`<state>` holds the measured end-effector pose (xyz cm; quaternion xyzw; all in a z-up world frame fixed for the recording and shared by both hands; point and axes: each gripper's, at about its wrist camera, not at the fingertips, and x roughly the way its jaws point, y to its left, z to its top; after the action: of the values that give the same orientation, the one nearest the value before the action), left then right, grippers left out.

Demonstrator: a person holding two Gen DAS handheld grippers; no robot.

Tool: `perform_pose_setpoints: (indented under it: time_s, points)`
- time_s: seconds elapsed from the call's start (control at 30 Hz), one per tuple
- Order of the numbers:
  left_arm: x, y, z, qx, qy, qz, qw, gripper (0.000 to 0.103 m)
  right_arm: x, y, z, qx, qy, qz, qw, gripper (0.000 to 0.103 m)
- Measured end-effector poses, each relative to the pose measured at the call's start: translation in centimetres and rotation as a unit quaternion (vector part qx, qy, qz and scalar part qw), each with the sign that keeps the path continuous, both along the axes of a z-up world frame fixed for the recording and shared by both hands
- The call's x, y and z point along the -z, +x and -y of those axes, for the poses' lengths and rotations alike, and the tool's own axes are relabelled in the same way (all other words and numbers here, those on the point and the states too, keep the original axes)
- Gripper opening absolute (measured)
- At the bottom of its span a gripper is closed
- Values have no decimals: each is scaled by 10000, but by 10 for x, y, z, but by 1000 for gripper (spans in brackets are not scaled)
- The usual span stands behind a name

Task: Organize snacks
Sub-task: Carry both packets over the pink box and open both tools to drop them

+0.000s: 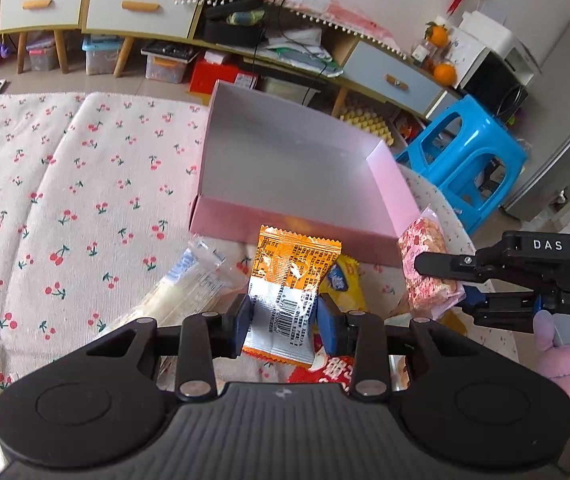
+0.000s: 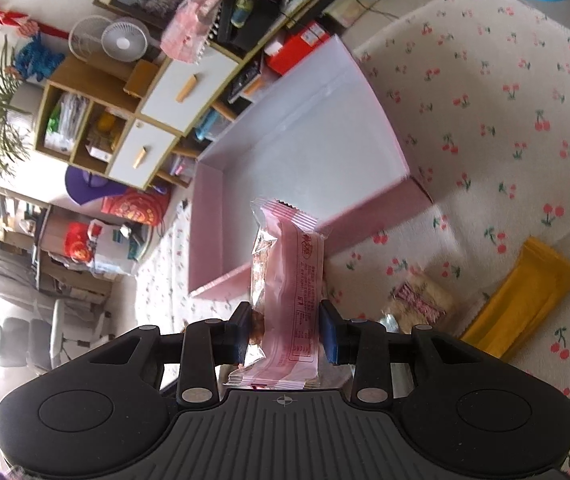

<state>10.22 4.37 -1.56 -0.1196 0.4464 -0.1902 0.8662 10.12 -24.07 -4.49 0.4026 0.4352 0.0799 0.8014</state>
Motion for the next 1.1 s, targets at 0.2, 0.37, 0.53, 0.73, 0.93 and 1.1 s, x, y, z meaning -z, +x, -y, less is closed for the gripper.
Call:
perform_pose_setpoints:
  time_s: [0.2,0.37,0.53,0.73,0.93,1.1]
  points:
    - [-13,8,10,-6,129,253,9996,33,-14,8,8,105,-109,177,9997,35]
    - [-32,29,25,54,311,603,9977,33,-28,20,14,155,-318,443,9984,35]
    - [-32,51,41,206,611,880,9940,33,-31,41,20,199,-328,640,9972,35]
    - [-16,74,44,141,772,1021,9917,33,-20,61,20,153,-535,668,9962,35]
    - [2,78,41,80,1139,933,9891,33,-6,70,17,53,-1105,576,9922,35]
    - [11,76,38,-61,1302,717,9889,33,-4,75,14,31,-1404,690,9877,35]
